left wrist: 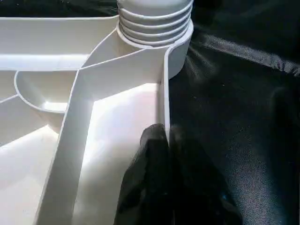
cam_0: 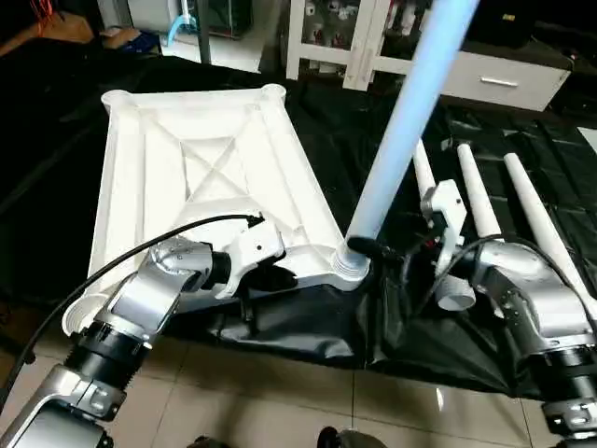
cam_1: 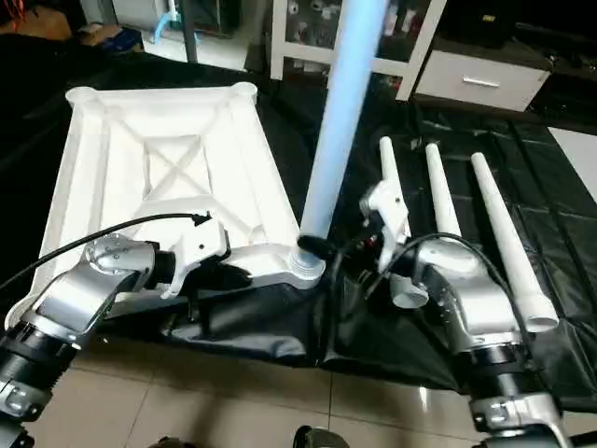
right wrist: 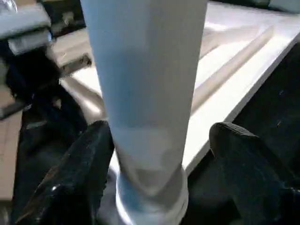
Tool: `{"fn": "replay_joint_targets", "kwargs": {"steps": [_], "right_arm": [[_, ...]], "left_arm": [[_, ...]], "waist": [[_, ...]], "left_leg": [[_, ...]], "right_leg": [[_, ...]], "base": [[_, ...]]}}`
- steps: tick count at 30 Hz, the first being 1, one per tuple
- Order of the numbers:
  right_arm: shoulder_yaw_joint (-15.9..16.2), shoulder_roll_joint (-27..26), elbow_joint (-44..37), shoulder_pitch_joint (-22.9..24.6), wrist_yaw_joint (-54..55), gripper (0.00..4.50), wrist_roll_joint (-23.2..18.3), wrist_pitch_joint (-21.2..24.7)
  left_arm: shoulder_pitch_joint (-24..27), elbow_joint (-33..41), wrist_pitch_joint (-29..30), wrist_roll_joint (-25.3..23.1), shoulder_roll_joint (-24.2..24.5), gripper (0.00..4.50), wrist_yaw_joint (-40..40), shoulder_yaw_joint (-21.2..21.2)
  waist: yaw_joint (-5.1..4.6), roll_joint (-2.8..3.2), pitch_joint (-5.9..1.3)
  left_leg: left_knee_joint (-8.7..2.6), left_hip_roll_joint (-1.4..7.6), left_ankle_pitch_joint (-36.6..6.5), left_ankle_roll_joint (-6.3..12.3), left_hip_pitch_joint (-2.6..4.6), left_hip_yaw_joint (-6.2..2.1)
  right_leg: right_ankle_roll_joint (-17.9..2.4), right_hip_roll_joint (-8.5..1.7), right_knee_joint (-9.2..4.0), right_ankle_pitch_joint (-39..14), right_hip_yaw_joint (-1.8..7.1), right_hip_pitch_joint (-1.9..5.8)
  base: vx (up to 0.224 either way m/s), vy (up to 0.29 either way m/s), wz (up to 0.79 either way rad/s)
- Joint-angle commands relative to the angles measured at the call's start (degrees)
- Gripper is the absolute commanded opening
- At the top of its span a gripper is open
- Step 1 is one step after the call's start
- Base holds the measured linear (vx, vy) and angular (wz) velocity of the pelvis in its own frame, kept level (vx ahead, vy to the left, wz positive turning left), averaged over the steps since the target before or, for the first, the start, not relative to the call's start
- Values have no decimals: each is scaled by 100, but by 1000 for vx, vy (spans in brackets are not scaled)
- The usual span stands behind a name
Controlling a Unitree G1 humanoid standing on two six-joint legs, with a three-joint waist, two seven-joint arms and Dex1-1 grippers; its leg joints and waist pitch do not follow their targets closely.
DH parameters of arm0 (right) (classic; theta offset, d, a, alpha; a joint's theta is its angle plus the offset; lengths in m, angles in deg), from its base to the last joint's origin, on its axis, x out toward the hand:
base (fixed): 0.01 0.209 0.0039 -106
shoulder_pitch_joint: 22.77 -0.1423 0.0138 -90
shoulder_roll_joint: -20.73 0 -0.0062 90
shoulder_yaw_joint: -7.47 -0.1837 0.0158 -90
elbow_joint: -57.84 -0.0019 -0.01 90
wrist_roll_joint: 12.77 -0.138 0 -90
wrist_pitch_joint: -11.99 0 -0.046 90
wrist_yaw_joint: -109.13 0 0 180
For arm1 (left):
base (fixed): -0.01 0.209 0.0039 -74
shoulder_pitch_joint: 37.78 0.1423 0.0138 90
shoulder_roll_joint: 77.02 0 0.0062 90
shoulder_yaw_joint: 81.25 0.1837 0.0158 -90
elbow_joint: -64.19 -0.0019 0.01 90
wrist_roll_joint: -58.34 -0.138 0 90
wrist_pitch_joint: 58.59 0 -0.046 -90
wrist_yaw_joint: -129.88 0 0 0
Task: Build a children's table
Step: Rotate leg to tighten
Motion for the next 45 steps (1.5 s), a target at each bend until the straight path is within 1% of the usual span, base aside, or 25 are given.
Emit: {"fn": "replay_joint_targets", "kwargs": {"steps": [1,3,7,9,12,15,21,25,27,29,31,32,33,34,35,36,37,38,39,40,41,42,43,44,45], "right_arm": [[33,115,132,-89,-140,351,96,-110],[51,136,166,-112,-231,351,79,-104],[61,66,251,-151,-312,351,41,-99],[75,11,301,-155,-289,351,68,-155],[109,-95,448,-193,-271,316,100,-270],[100,-111,617,-245,-197,291,204,-390],[1,-161,746,-317,-138,239,188,-446],[-61,-218,717,-269,-57,202,134,-427],[-132,-413,804,-224,481,198,263,-551],[-137,-627,934,-200,1089,192,500,-680],[-163,-876,1129,-200,1799,189,770,-753],[-175,-949,1190,-204,2018,189,836,-745],[-118,-1236,1425,-235,2941,188,1215,-784],[-118,-1247,1432,-237,2971,188,1223,-779],[-122,-1431,1538,-269,3456,188,1346,-685],[-130,-1764,1732,-376,4353,188,1553,-426],[-95,-1956,1853,-453,4810,188,1679,-328],[-70,-2072,1931,-502,5073,188,1766,-291],[-63,-2287,2041,-601,5374,188,1802,-327],[-63,-2287,2041,-601,5374,188,1802,-327],[-38,-2507,2152,-708,5580,188,1822,-402],[28,-2659,2222,-807,5706,188,1883,-479],[27,-2711,2227,-838,5590,188,1816,-564],[-13,-2764,2220,-850,5449,188,1696,-681],[-10,-2762,2119,-820,5191,188,1606,-837]], "left_arm": [[69,-87,-21,-96,-2,0,-216,251],[68,-86,-30,-96,6,0,-241,249],[66,-70,-34,-53,18,0,-267,260],[65,-75,-42,-46,15,0,-272,259],[60,-110,-86,-46,23,0,-283,265],[82,-93,-85,-52,30,0,-301,266],[102,-103,-93,-47,36,0,-318,278],[100,-120,-95,-48,32,0,-315,278],[80,-126,104,-23,-41,0,-172,212],[22,-211,280,-29,-149,0,34,138],[-58,-337,478,-2,-301,0,290,21],[-85,-378,534,-6,-346,0,377,-10],[-218,-557,777,-108,-543,0,815,-100],[-222,-561,784,-111,-549,0,827,-103],[-290,-635,906,-156,-652,0,1028,-139],[-386,-751,1069,-234,-821,0,1343,-182],[-420,-809,1090,-269,-901,0,1480,-194],[-435,-839,1097,-292,-948,0,1554,-201],[-442,-854,1122,-319,-1002,0,1611,-186],[-442,-854,1122,-319,-1002,0,1611,-186],[-440,-853,1156,-346,-1047,0,1644,-166],[-424,-836,1184,-347,-1066,0,1627,-145],[-408,-821,1184,-343,-1053,0,1604,-141],[-392,-802,1192,-347,-1032,0,1596,-136],[-370,-773,1203,-349,-999,0,1588,-139]], "waist": [[3,40,-400],[6,35,-411],[10,37,-433],[11,37,-433],[12,39,-431],[8,44,-426],[9,60,-430],[5,53,-420],[1,52,-418],[-32,44,-404],[-75,40,-391],[-86,44,-396],[-112,47,-390],[-148,46,-372],[-157,50,-380],[-179,68,-363],[-218,105,-360],[-237,91,-362],[-257,99,-360],[-290,94,-354],[-298,95,-350],[-344,99,-332],[-396,81,-318],[-395,111,-323],[-421,116,-331]], "left_leg": [[-407,146,-1250,283,59,-55],[-400,146,-1182,311,57,-55],[-379,150,-843,451,53,-47],[-376,149,-810,478,50,-43],[-373,147,-862,479,55,-40],[-380,153,-914,415,63,-45],[-381,154,-978,377,61,-55],[-384,151,-1055,358,62,-53],[-385,146,-1048,335,57,-51],[-396,136,-1095,231,26,-62],[-406,118,-1323,103,36,-77],[-408,125,-1356,74,41,-84],[-414,124,-1432,36,36,-92],[-427,105,-1553,-23,22,-102],[-428,105,-1611,-54,24,-122],[-431,100,-1702,-110,34,-127],[-443,81,-1870,-180,30,-164],[-442,70,-1965,-185,44,-169],[-440,61,-2125,-187,44,-189],[-423,49,-2287,-159,91,-183],[-419,44,-2376,-139,116,-186],[-423,35,-2530,-115,106,-202],[-436,26,-2648,-111,70,-232],[-427,27,-2713,-107,99,-247],[-440,42,-2762,-79,104,-272]], "right_leg": [[-1132,-240,-342,-1888,234,316],[-1159,-233,-325,-1785,232,323],[-1333,-222,-254,-1283,229,340],[-1373,-221,-247,-1218,229,342],[-1394,-228,-256,-1295,228,343],[-1375,-222,-260,-1367,223,337],[-1344,-230,-258,-1412,225,345],[-1320,-228,-274,-1518,225,341],[-1307,-228,-275,-1533,227,336],[-1222,-236,-288,-1747,222,337],[-1061,-232,-346,-2191,209,315],[-1038,-238,-347,-2249,212,315],[-986,-238,-367,-2375,209,304],[-888,-223,-392,-2607,193,290],[-830,-235,-401,-2747,184,311],[-719,-232,-442,-2972,179,277],[-598,-227,-456,-3213,145,276],[-521,-223,-492,-3322,125,273],[-403,-218,-522,-3444,99,268],[-331,-219,-573,-3558,95,210],[-311,-208,-583,-3584,86,197],[-263,-197,-600,-3712,57,189],[-151,-197,-629,-3915,12,221],[-109,-213,-649,-3989,-4,215],[-113,-224,-670,-3879,-17,223]], "base": [[0,0,0],[0,0,0],[0,0,0],[0,0,0],[0,0,0],[0,0,0],[0,0,0],[0,0,0],[0,0,0],[0,0,0],[0,0,0],[0,0,0],[0,0,0],[0,0,0],[0,0,0],[0,0,0],[0,0,0],[0,0,0],[0,0,0],[0,0,0],[0,0,0],[0,0,0],[0,0,0],[0,0,0],[0,0,0]]}}
